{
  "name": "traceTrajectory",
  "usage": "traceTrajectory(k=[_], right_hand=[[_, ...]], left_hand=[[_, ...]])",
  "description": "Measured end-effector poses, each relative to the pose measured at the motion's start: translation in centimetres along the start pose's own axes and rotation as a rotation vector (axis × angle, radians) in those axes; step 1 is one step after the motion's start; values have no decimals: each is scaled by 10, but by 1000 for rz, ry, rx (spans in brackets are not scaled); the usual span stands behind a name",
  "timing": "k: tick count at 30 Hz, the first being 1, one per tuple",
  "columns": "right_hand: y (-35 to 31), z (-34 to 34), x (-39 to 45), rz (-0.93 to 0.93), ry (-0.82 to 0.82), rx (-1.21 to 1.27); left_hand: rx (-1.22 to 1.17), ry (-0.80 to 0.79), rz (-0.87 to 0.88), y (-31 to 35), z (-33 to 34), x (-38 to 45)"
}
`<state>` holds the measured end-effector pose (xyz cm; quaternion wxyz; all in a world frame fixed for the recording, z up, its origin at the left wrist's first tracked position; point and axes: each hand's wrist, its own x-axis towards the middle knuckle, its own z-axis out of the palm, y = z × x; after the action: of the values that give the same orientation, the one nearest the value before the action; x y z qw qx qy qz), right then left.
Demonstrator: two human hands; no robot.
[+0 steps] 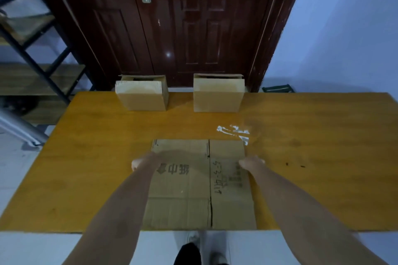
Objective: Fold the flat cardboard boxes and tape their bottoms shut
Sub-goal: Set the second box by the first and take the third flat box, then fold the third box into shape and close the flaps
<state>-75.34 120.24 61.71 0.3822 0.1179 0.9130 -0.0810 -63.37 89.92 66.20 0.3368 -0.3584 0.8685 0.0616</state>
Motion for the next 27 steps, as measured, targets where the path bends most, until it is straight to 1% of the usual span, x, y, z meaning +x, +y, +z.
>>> traceTrajectory(k=[2, 4, 7, 10, 12, 15, 17, 19, 21, 24, 27], right_hand=[[1, 2, -21, -24, -10, 28], [6, 11, -36, -8, -22, 41], [16, 26, -50, 14, -7, 139], [27, 34, -61, -11, 42, 203], [29, 40, -61, -26, 57, 240], [32, 48, -64, -34, 83, 275], [34, 50, -72, -51, 65, 327], [35, 54, -74, -58, 38, 393], [38, 56, -77, -66, 23, 411], [44, 58, -83, -60, 33, 396], [51, 55, -87, -49, 25, 441]], left_hand=[[-64, 9, 8, -4, 11, -9], [-150, 29, -4, -7, 22, -19], [-280, 11, -88, -10, 42, -28], [-362, 49, -168, -16, 61, -45], [-386, 78, -136, -24, 70, -53], [-461, 40, -59, -36, 77, -53], [-515, 25, -28, -42, 77, -49], [-598, 49, 2, -47, 76, -43], [-653, 57, 15, -50, 77, -36], [-656, 51, -5, -52, 74, -41], [-663, 30, 0, -48, 65, -48]])
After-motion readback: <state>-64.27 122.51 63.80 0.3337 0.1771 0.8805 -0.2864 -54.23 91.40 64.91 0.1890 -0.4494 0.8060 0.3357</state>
